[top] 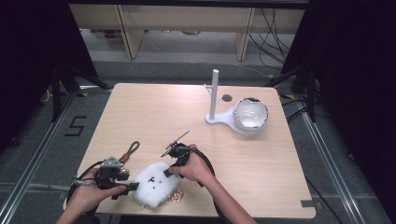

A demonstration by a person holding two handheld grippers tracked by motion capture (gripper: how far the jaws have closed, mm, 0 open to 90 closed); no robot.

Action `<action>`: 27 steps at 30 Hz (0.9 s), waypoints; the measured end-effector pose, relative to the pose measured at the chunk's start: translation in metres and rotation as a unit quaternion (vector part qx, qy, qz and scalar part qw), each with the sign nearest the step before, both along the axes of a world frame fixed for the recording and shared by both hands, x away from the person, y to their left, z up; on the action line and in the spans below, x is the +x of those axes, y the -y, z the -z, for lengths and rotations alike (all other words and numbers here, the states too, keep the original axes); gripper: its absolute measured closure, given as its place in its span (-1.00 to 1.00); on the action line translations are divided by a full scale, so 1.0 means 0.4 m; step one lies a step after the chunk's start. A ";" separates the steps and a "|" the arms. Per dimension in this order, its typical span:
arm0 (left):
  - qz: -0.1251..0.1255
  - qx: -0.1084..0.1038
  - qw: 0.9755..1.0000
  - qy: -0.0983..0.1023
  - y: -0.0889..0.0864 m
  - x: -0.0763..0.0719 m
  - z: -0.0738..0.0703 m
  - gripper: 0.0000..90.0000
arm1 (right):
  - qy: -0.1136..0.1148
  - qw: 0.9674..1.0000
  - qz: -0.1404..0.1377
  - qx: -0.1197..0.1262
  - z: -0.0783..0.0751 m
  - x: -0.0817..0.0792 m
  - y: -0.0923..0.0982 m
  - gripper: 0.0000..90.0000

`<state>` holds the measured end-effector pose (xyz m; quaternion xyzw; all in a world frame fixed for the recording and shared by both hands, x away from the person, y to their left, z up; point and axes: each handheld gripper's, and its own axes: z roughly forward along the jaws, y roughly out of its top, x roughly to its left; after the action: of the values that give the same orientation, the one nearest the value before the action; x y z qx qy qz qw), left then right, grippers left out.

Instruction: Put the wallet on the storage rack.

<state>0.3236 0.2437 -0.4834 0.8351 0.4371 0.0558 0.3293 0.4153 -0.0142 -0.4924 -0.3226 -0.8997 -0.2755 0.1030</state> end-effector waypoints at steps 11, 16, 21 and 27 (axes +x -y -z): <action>-0.003 -0.043 0.998 0.049 -0.008 0.000 -0.023 -0.15 | 0.034 0.997 0.050 0.051 -0.032 -0.026 0.058 0.74; -0.017 -0.076 0.994 0.074 0.007 -0.001 -0.035 -0.16 | 0.068 0.992 0.072 0.085 -0.070 -0.035 0.105 0.75; -0.009 -0.092 0.990 0.104 0.011 0.000 -0.049 -0.17 | 0.082 0.984 0.101 0.122 -0.100 -0.037 0.154 0.76; -0.014 -0.100 0.988 0.113 0.010 0.001 -0.054 -0.17 | 0.107 0.969 0.148 0.166 -0.132 -0.038 0.222 0.76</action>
<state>0.3241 0.2398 -0.4620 0.7800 0.4121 0.1102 0.4578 0.4001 -0.1030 -0.4397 -0.3993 -0.7892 -0.4663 0.0166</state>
